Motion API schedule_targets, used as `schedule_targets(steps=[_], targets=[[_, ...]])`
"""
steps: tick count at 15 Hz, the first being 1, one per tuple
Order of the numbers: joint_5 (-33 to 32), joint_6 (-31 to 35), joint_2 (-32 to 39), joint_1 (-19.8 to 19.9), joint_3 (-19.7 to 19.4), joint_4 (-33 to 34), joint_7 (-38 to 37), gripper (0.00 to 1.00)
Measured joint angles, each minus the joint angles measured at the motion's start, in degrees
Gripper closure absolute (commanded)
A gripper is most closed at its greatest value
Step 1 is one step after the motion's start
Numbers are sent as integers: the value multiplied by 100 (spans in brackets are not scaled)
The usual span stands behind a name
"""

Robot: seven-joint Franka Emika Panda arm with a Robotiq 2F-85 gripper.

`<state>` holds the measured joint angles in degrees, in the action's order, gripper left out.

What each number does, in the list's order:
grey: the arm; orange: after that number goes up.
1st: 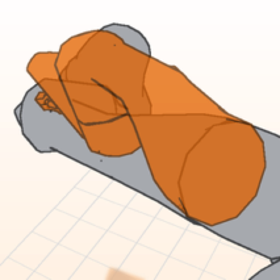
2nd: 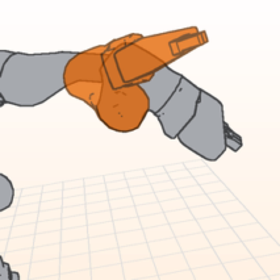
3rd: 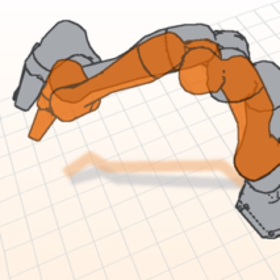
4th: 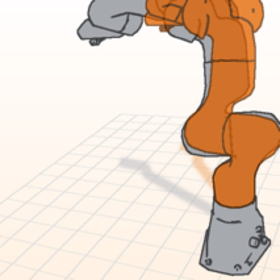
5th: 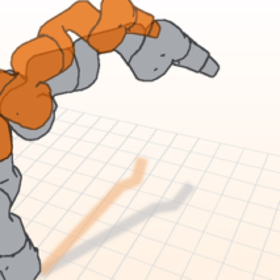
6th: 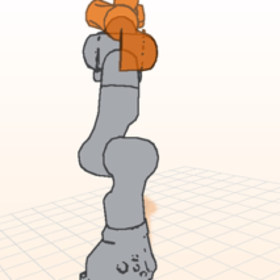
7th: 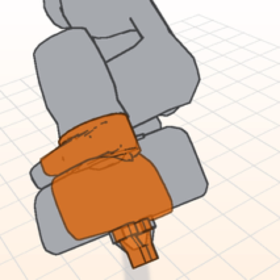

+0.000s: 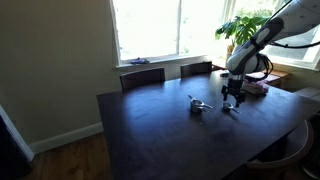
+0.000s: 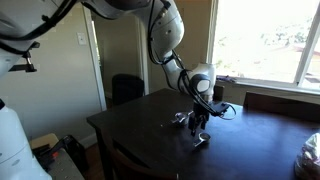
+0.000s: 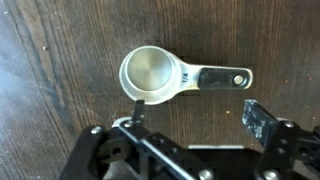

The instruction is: Stack the cups

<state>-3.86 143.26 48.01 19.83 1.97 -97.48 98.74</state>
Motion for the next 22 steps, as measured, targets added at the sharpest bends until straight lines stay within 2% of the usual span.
schedule_targets(steps=[3, 9, 19, 22], targets=[[127, 208, -128, 60, 17, -186, -1, 0], [164, 517, -146, 64, 58, -89, -73, 0], [160, 495, 370, 29, 76, 719, -77, 0], [154, 494, 573, 29, 75, 914, -77, 7]])
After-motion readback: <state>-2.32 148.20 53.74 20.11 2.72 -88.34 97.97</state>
